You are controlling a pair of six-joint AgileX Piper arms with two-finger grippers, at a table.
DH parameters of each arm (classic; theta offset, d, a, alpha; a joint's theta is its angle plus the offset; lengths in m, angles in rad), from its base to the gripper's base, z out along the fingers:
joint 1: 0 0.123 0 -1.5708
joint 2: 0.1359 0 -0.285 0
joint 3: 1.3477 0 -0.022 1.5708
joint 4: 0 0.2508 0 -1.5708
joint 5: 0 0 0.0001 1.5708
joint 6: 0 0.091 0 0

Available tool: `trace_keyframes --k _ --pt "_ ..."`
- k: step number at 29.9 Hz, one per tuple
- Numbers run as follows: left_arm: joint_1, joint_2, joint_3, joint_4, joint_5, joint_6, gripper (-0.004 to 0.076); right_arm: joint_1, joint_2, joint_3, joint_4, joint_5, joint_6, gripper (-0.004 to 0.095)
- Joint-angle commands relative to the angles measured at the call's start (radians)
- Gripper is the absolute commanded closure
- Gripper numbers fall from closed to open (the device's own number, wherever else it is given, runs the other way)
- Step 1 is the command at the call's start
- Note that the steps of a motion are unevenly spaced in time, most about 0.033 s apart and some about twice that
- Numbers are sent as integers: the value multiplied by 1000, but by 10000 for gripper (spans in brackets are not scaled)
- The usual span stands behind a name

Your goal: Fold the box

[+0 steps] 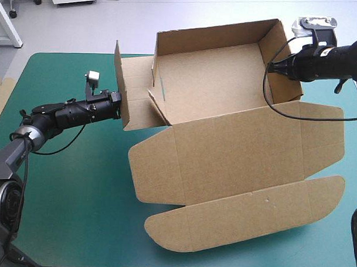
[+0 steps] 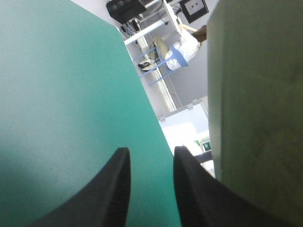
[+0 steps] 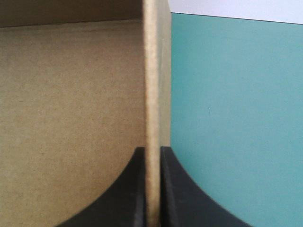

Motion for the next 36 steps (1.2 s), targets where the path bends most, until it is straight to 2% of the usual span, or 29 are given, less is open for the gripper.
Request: trace_keyframes --k 1,12,22,25,30,36 --pt "-35 -50 -93 -139 139 -39 494 -5 -40 -26 37 -58 16 921" --pt "-118 -50 -295 -139 136 -136 494 -5 -39 -26 29 -66 28 921" --pt "-157 -50 -323 -103 85 -155 492 -5 -39 -26 31 -66 34 921" --pt "-159 -52 -326 -119 83 -139 458 -5 -39 -26 31 -66 35 921" --pt "-159 -52 -374 -133 93 -136 318 -5 -39 -26 31 -70 43 921" --pt "-159 -52 -416 -37 86 -207 307 -5 -39 -26 31 -66 74 921"
